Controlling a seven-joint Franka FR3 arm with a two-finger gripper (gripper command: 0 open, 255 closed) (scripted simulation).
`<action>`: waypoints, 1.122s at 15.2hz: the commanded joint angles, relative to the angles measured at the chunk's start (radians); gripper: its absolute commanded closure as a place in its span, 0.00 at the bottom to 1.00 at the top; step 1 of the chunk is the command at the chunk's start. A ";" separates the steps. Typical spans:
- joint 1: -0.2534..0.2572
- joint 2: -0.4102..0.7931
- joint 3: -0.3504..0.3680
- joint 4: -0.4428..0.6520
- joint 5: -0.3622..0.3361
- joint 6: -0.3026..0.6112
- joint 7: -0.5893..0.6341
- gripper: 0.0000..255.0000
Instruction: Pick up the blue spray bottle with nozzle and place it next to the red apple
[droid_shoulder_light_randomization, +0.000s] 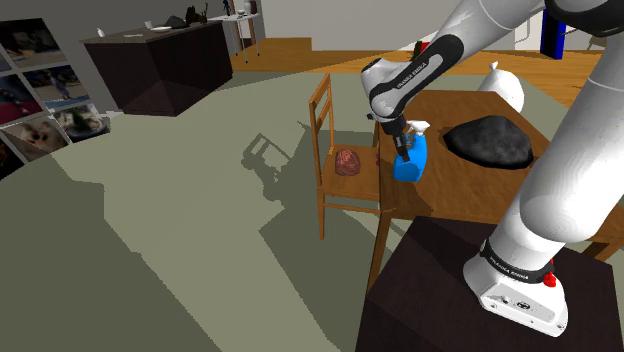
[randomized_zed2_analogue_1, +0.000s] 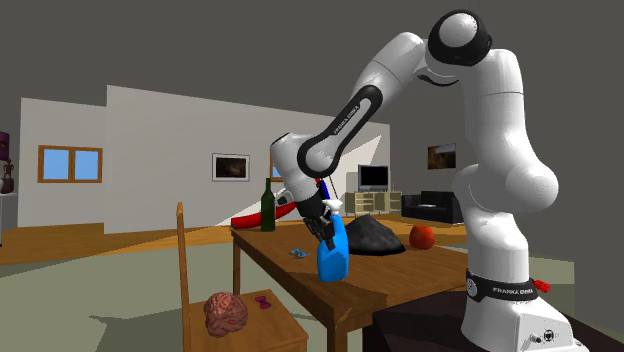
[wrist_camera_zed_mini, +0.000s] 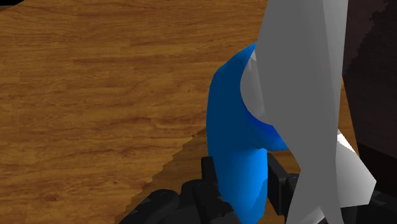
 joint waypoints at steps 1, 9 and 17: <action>0.000 0.000 0.000 0.000 0.000 0.000 0.000 1.00; 0.001 -0.010 0.001 0.004 0.000 -0.013 -0.003 1.00; 0.005 -0.081 0.006 0.043 0.002 -0.121 -0.025 1.00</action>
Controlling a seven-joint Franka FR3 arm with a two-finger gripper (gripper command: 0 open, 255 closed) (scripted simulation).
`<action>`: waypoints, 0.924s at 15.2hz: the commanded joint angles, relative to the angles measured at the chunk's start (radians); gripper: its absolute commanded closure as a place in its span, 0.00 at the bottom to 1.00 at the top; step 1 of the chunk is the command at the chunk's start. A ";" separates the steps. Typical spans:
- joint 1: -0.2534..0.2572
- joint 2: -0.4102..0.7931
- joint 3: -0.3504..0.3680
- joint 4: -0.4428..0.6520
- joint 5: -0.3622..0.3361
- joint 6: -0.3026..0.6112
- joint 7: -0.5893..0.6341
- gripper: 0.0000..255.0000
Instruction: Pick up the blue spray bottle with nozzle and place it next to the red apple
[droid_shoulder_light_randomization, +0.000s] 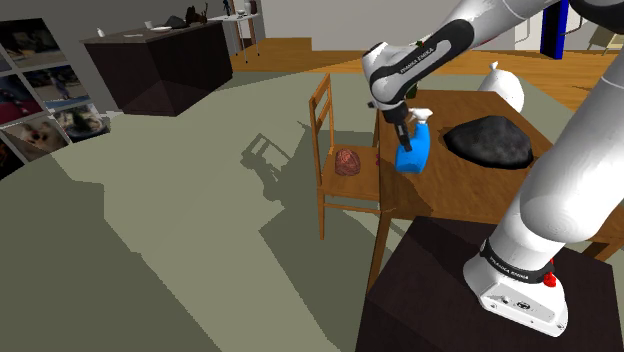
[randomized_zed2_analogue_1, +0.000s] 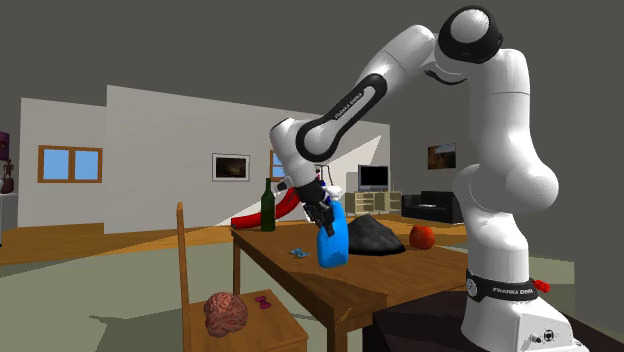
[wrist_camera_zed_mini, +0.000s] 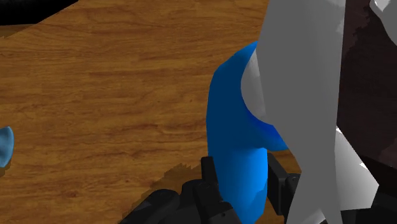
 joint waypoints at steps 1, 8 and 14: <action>0.001 -0.021 0.002 0.009 0.000 -0.030 -0.005 1.00; 0.005 -0.070 0.008 0.056 0.002 -0.123 -0.026 1.00; 0.007 -0.104 0.014 0.104 0.004 -0.203 -0.044 1.00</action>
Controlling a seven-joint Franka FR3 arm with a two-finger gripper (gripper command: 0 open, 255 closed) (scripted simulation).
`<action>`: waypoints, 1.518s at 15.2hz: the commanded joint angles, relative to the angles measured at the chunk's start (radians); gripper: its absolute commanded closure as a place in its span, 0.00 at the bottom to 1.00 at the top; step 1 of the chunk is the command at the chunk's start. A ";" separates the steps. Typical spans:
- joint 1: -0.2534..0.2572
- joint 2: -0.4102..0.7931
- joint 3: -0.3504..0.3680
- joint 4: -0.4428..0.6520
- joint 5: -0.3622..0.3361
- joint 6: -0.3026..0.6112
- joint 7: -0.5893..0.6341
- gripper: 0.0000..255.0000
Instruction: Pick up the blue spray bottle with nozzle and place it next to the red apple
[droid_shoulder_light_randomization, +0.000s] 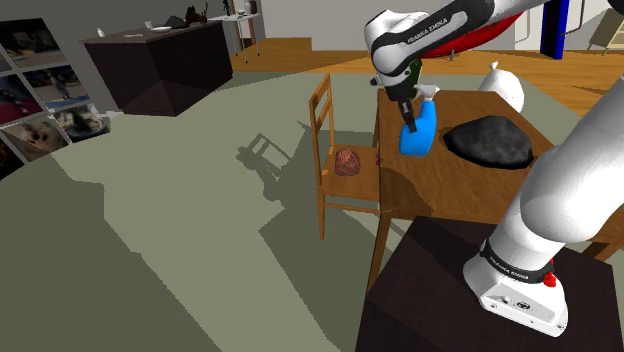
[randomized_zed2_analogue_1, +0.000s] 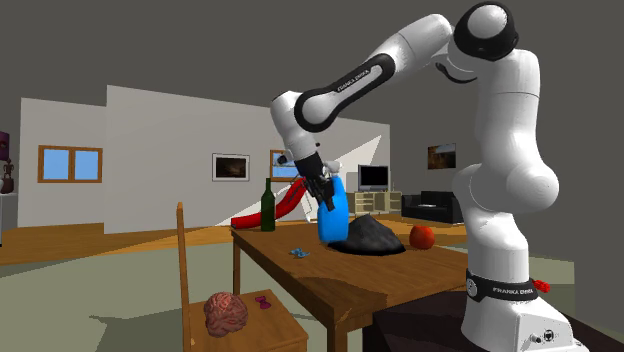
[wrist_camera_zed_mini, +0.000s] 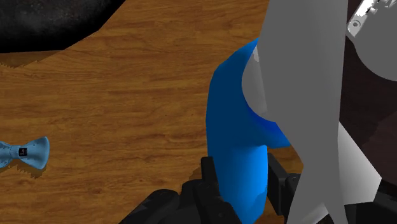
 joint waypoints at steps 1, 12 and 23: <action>0.001 -0.012 0.002 0.015 0.000 -0.027 -0.006 1.00; 0.005 -0.049 0.014 0.125 0.003 -0.169 -0.041 1.00; 0.008 -0.060 0.024 0.260 0.003 -0.309 -0.080 1.00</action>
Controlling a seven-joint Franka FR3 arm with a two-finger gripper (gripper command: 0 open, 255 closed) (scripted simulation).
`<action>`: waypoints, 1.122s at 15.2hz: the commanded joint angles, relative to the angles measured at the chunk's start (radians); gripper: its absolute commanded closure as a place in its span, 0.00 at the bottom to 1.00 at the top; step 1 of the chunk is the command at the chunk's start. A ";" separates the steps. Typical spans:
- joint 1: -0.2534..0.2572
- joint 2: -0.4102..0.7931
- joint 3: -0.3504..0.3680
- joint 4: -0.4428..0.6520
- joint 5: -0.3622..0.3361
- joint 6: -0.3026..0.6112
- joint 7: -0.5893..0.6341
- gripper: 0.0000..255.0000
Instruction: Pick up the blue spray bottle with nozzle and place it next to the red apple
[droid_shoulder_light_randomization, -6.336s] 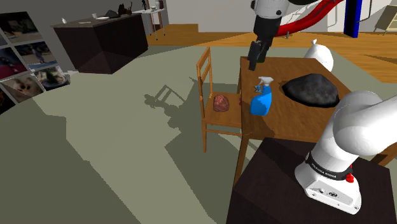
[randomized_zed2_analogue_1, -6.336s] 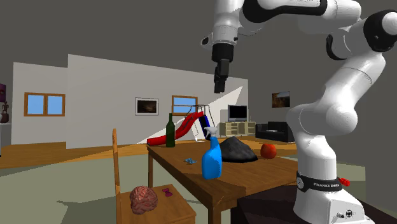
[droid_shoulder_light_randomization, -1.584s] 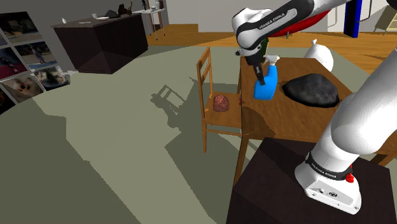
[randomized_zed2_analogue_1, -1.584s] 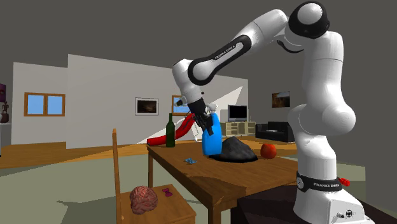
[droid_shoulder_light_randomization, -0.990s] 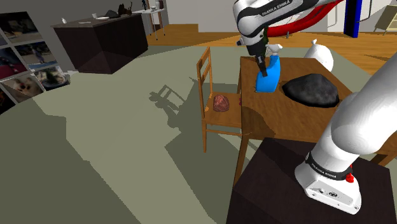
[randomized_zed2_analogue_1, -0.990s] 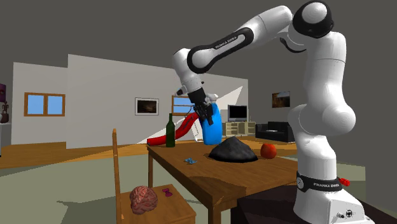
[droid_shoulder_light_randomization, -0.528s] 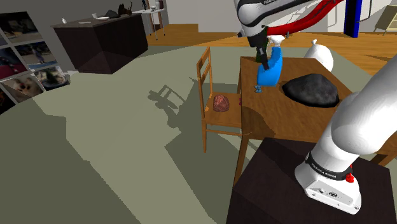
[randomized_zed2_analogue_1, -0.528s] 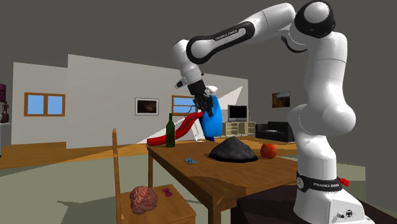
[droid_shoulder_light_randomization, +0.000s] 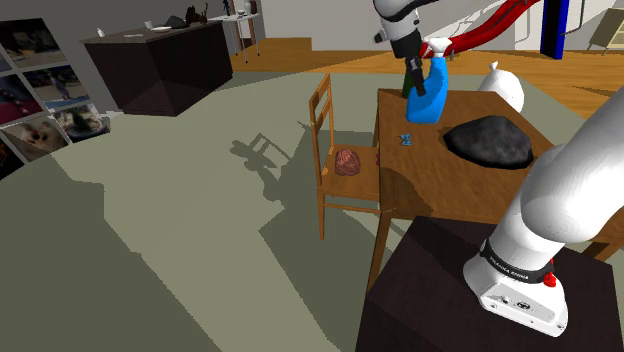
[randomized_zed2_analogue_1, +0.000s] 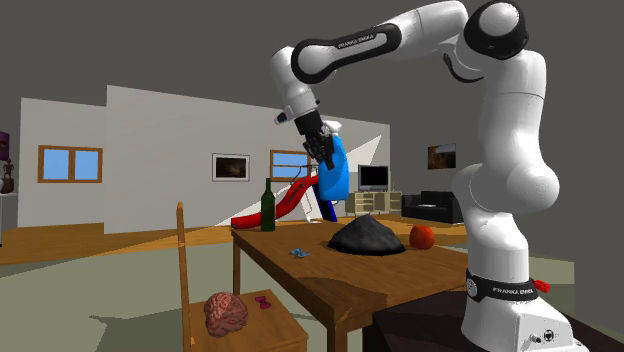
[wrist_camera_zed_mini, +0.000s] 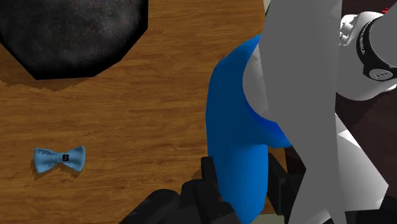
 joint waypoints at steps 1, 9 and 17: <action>0.000 -0.004 0.001 0.022 -0.001 -0.025 -0.008 1.00; 0.002 0.007 0.008 0.139 -0.004 -0.127 -0.040 1.00; -0.018 -0.064 -0.013 0.130 -0.042 -0.169 -0.099 1.00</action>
